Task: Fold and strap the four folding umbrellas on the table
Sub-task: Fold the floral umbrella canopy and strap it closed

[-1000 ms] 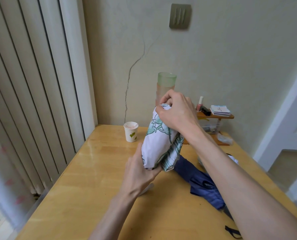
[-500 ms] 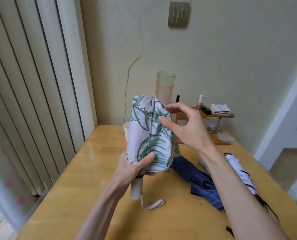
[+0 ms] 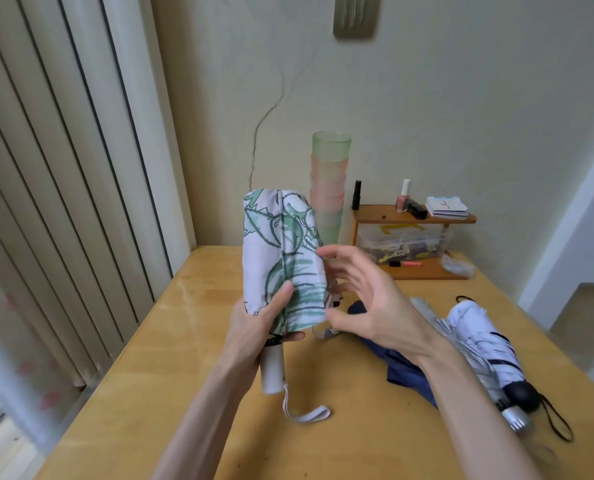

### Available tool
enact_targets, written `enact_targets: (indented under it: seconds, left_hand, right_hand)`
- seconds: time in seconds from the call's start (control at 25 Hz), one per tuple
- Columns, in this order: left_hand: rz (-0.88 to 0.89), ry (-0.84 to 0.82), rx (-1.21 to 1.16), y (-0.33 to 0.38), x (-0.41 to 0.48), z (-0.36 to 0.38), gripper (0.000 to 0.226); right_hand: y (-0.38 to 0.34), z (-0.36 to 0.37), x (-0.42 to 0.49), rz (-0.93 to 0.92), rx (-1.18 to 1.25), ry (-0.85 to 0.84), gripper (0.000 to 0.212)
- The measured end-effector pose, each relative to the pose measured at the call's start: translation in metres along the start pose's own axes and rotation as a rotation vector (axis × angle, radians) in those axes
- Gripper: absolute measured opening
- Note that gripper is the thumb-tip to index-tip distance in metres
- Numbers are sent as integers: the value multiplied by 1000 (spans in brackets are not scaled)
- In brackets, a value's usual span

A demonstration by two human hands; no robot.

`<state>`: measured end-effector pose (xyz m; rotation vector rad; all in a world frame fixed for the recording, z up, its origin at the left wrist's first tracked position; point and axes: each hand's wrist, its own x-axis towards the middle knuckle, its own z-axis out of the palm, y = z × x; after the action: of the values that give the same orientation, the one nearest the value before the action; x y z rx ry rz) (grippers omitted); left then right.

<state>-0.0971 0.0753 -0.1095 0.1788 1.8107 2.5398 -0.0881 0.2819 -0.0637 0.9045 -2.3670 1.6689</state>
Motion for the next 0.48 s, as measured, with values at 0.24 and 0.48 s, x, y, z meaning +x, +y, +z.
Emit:
enact_targets:
  seconds: [0.24,0.48]
  left_hand:
    - [-14,40,-6,-1,2,-1,35]
    - [-28,49,-50,-3,4,-2,36]
  right_hand:
    - [13,25,0,-40,-169,242,23]
    - [13,28,-1,-90,-137,143,55]
